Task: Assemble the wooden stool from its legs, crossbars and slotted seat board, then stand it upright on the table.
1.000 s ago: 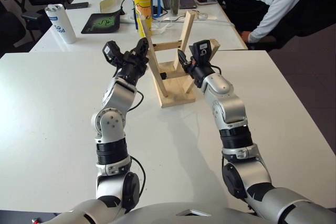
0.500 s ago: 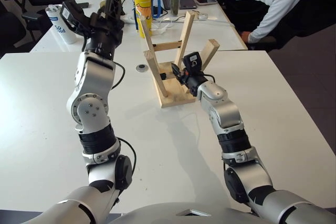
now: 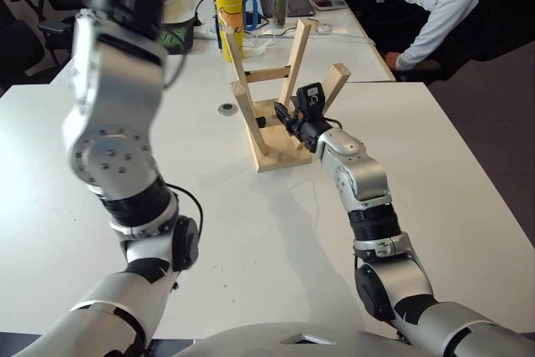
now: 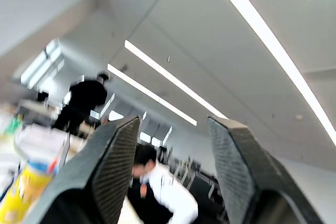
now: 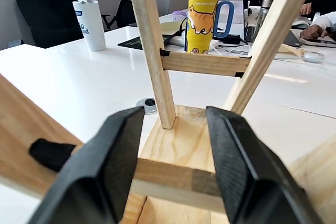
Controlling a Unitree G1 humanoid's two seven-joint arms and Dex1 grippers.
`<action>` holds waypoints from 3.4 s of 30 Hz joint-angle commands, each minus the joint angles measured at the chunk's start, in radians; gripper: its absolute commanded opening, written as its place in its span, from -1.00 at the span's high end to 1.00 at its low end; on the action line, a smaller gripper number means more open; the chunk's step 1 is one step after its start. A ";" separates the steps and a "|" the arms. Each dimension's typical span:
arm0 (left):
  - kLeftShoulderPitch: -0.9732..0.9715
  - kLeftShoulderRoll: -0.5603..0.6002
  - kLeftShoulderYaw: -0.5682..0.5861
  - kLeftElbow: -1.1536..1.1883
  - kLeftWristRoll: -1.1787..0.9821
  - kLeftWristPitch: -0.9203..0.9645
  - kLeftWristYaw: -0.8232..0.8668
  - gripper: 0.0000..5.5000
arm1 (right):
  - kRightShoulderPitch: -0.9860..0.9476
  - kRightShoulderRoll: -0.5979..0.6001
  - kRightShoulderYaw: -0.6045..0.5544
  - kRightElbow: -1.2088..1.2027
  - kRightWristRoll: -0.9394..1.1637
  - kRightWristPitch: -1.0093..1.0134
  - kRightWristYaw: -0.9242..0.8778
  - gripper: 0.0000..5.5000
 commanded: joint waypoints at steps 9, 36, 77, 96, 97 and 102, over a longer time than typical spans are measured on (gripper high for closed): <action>0.166 -0.036 -0.052 0.094 0.122 -0.003 -0.106 0.20 | 0.010 0.001 -0.038 0.024 0.019 0.165 -0.027 0.21; 0.350 0.109 -0.017 0.088 0.462 -0.074 -0.162 0.62 | -0.250 -0.258 -0.214 0.587 -0.075 -0.344 -0.065 0.87; 0.361 0.066 -0.379 0.077 0.704 -0.118 -0.484 0.99 | 0.180 0.071 0.226 -0.148 -0.079 -0.181 -0.013 1.00; 0.516 0.103 -0.297 0.198 0.771 -0.096 -0.486 0.99 | 0.163 -0.034 0.040 0.005 -0.117 0.018 -0.049 1.00; 0.515 0.105 -0.301 0.202 0.777 -0.099 -0.488 0.99 | 0.164 -0.033 0.039 0.005 -0.117 0.014 -0.051 1.00; 0.522 0.110 -0.308 0.205 0.803 -0.104 -0.495 0.99 | 0.156 -0.025 0.024 0.003 -0.104 -0.045 -0.045 1.00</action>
